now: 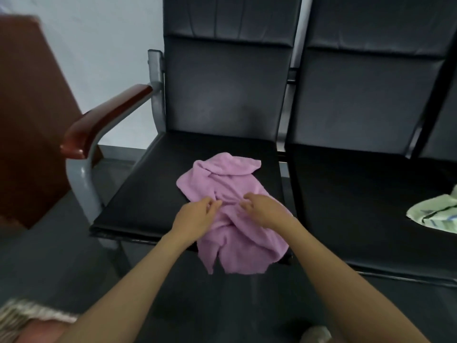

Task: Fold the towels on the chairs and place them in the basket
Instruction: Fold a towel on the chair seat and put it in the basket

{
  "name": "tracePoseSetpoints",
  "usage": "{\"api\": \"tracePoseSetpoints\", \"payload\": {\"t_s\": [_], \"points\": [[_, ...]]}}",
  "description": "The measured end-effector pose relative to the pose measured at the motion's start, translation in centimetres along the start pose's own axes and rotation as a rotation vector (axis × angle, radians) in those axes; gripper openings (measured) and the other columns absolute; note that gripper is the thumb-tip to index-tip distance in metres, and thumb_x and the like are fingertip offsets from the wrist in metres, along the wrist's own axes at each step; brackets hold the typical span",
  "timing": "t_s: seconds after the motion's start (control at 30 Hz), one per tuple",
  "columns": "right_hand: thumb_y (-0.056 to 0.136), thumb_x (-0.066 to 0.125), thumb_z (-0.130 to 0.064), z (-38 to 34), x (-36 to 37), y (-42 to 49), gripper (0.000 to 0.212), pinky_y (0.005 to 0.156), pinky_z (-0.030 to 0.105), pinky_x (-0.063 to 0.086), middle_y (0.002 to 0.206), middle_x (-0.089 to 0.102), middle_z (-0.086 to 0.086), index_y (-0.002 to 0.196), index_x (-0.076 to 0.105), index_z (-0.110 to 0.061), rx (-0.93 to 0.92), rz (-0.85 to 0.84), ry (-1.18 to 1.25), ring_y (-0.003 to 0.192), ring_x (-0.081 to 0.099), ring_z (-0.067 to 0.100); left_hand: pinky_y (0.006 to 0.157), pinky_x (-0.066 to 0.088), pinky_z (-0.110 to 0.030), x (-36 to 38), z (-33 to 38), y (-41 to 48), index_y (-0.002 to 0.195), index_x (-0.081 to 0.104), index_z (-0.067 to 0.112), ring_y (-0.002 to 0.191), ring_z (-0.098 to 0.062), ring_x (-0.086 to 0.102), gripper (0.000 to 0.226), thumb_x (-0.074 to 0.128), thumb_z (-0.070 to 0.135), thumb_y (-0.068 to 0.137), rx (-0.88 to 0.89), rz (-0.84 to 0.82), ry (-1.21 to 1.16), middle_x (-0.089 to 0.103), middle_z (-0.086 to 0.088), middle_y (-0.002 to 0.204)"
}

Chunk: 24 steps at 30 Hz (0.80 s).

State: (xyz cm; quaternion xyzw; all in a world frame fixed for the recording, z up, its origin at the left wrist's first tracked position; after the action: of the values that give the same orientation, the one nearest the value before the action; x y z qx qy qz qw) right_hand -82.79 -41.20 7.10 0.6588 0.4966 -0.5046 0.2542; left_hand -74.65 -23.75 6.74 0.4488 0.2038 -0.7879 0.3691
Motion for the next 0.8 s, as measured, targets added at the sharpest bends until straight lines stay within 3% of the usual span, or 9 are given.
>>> {"api": "tracePoseSetpoints", "payload": {"t_s": [0.1, 0.2, 0.27, 0.33, 0.47, 0.57, 0.67, 0.73, 0.8], "points": [[0.1, 0.031, -0.044, 0.8, 0.2, -0.9, 0.048, 0.083, 0.038, 0.044, 0.125, 0.057, 0.01, 0.144, 0.028, -0.025, 0.081, -0.021, -0.123, 0.111, 0.055, 0.031, 0.067, 0.044, -0.033, 0.2, 0.2, -0.1, 0.126, 0.039, 0.021, 0.078, -0.023, 0.059, 0.039, 0.036, 0.048, 0.098, -0.028, -0.03, 0.007, 0.064, -0.002, 0.088], [0.098, 0.034, -0.046, 1.8, 0.8, -0.9, 0.041, 0.076, 0.035, 0.043, 0.119, 0.059, 0.007, 0.13, 0.042, -0.023, 0.145, -0.017, -0.23, 0.104, 0.057, 0.026, 0.073, 0.046, -0.034, 0.4, -0.1, 0.4, 0.143, 0.026, 0.022, 0.086, -0.024, 0.06, 0.049, 0.035, 0.043, 0.099, -0.111, -0.034, 0.082, 0.063, -0.007, 0.105], [0.097, 0.039, -0.045, 1.9, 0.5, -0.5, 0.035, 0.073, 0.032, 0.043, 0.119, 0.053, 0.007, 0.114, 0.051, -0.016, 0.132, 0.057, -0.22, 0.103, 0.053, 0.024, 0.082, 0.045, -0.036, 0.2, -0.4, 1.4, 0.131, 0.046, 0.018, 0.099, -0.027, 0.06, 0.043, 0.036, 0.044, 0.098, -0.221, -0.063, 0.16, 0.062, -0.009, 0.115], [0.097, 0.043, -0.042, 1.7, 0.5, -0.5, 0.035, 0.078, 0.033, 0.047, 0.122, 0.047, 0.007, 0.111, 0.054, -0.012, 0.09, 0.105, -0.214, 0.105, 0.05, 0.022, 0.084, 0.048, -0.036, 0.0, -0.6, 2.0, 0.113, 0.058, 0.014, 0.098, -0.026, 0.06, 0.038, 0.043, 0.043, 0.094, -0.334, -0.045, 0.078, 0.062, -0.008, 0.111], [0.098, 0.039, -0.042, 1.8, 0.8, -0.5, 0.048, 0.087, 0.039, 0.047, 0.129, 0.045, 0.008, 0.136, 0.035, -0.014, 0.082, 0.113, -0.141, 0.115, 0.046, 0.025, 0.074, 0.049, -0.032, 0.5, -1.1, 1.9, 0.101, 0.06, 0.01, 0.085, -0.017, 0.054, 0.036, 0.046, 0.042, 0.095, -0.136, 0.134, 0.07, 0.055, -0.004, 0.105], [0.098, 0.036, -0.044, 1.7, 0.5, -0.3, 0.047, 0.091, 0.042, 0.044, 0.134, 0.037, 0.01, 0.14, 0.032, -0.025, 0.066, 0.048, -0.196, 0.121, 0.039, 0.028, 0.075, 0.045, -0.026, 0.8, -1.2, 1.8, 0.125, 0.047, 0.014, 0.095, -0.016, 0.054, 0.035, 0.045, 0.036, 0.098, -0.081, 0.146, -0.014, 0.046, -0.004, 0.126], [0.094, 0.043, -0.044, 1.8, 0.5, -0.5, 0.037, 0.087, 0.038, 0.045, 0.127, 0.036, 0.008, 0.126, 0.044, -0.023, 0.066, 0.011, -0.177, 0.113, 0.04, 0.026, 0.095, 0.044, -0.033, 0.6, -1.5, 2.5, 0.145, 0.03, 0.016, 0.122, -0.022, 0.048, 0.05, 0.043, 0.03, 0.099, -0.174, 0.161, -0.228, 0.036, -0.004, 0.145], [0.091, 0.049, -0.041, 2.0, 0.0, -0.9, 0.034, 0.081, 0.036, 0.048, 0.122, 0.036, 0.005, 0.119, 0.047, -0.021, 0.042, 0.003, -0.099, 0.103, 0.043, 0.023, 0.102, 0.042, -0.039, 0.6, -2.0, 3.0, 0.147, 0.029, 0.018, 0.124, -0.023, 0.048, 0.051, 0.042, 0.03, 0.1, -0.223, 0.143, -0.31, 0.043, -0.005, 0.142], [0.089, 0.055, -0.04, 2.5, -0.4, -1.4, 0.035, 0.081, 0.034, 0.049, 0.12, 0.04, 0.003, 0.118, 0.048, -0.02, -0.01, -0.029, -0.1, 0.097, 0.047, 0.02, 0.099, 0.043, -0.036, 0.6, -2.1, 3.3, 0.146, 0.032, 0.019, 0.115, -0.02, 0.054, 0.048, 0.042, 0.027, 0.1, -0.219, 0.106, -0.346, 0.055, -0.003, 0.129]]}}
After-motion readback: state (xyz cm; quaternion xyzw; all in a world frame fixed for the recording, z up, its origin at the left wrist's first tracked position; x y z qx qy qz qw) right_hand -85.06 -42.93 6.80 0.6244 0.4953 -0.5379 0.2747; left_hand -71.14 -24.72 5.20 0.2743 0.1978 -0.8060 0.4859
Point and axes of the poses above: each hand's wrist, its own y-axis towards the middle knuckle, its own x-axis out of the palm, z = x × y, the point moved 2 cm from there along y, towards the middle knuckle
